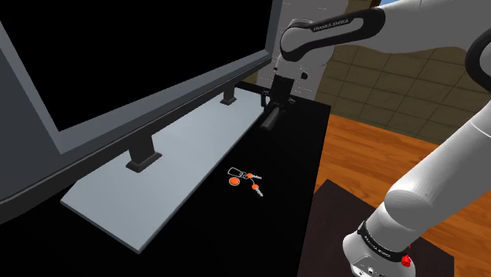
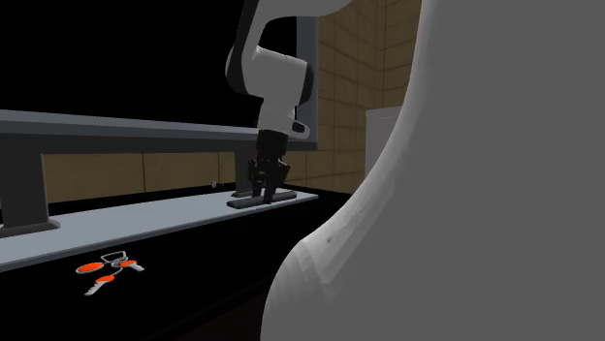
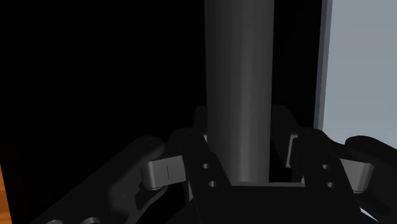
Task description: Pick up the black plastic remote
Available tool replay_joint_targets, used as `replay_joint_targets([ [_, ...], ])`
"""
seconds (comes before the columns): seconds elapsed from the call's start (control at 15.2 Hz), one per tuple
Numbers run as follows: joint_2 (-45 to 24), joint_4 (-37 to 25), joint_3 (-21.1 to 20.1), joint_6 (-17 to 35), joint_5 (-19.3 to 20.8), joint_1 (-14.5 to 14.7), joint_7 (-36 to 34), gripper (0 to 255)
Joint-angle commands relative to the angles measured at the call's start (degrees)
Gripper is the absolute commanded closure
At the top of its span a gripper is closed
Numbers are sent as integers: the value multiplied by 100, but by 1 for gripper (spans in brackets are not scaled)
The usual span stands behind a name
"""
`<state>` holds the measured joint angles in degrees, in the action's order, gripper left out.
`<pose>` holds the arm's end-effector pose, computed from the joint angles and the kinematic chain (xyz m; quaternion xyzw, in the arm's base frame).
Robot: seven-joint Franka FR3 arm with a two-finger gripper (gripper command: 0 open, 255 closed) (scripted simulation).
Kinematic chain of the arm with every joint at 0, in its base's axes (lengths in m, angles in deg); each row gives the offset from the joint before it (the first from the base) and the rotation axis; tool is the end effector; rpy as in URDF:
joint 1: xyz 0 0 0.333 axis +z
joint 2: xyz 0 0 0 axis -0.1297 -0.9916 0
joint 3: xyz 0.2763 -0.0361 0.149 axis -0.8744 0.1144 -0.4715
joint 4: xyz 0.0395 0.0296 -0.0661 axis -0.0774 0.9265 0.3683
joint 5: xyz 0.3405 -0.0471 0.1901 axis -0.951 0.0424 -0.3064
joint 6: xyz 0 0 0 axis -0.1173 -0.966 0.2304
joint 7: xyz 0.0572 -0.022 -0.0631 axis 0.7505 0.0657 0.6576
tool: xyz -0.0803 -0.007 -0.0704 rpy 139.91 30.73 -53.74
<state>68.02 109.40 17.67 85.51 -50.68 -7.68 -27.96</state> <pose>0.5090 -0.0539 0.4592 -0.8094 0.5762 0.0820 0.0787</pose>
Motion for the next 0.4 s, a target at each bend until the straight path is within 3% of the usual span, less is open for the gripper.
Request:
replay_joint_targets([
  [0.0,34,-121,2,-153,9,-1,-34,255],
  [0.33,85,-309,10,-389,22,-7,-78,255],
])
